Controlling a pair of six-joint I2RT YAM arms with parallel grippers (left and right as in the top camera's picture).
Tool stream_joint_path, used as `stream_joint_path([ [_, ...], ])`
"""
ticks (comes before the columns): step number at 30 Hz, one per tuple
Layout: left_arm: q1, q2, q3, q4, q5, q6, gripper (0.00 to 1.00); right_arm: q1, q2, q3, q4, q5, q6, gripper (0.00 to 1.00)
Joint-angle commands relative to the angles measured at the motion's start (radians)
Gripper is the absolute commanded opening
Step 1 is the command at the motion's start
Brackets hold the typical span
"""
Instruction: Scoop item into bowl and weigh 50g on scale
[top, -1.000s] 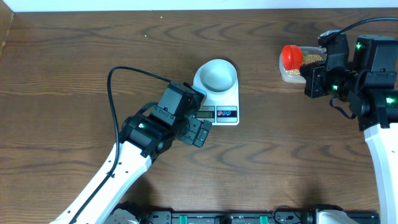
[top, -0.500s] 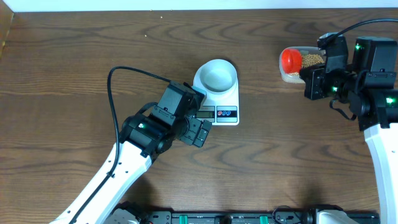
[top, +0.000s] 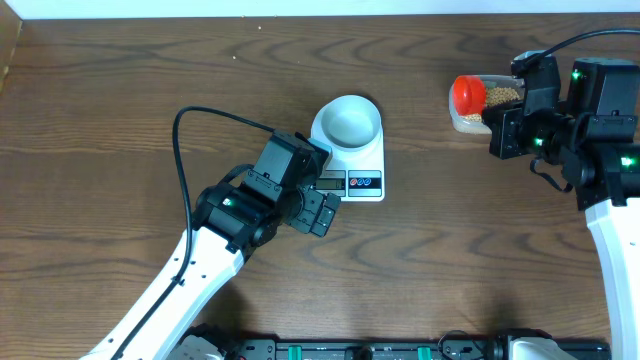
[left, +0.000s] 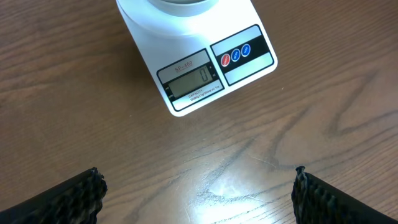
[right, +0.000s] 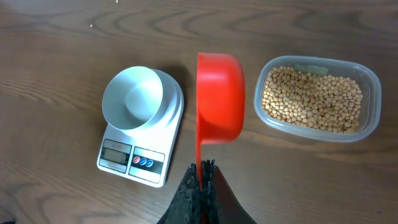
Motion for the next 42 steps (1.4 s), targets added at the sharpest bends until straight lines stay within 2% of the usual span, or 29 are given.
stream_joint_path([
  [1, 0.003, -0.003, 0.006, -0.002, -0.005, -0.001, 0.98, -0.008, -0.003, -0.004, 0.021, -0.002, -0.011, 0.01],
  [8, 0.003, -0.002, 0.006, -0.002, -0.005, -0.001, 0.98, -0.007, 0.024, 0.034, 0.009, 0.051, 0.004, 0.01],
  [19, 0.003, -0.002, 0.006, -0.002, -0.005, -0.001, 0.98, -0.007, 0.227, 0.293, -0.115, 0.129, -0.031, 0.01],
  [42, 0.003, -0.003, 0.006, -0.002, -0.005, -0.001, 0.98, -0.007, 0.244, 0.296, -0.092, 0.187, -0.068, 0.01],
])
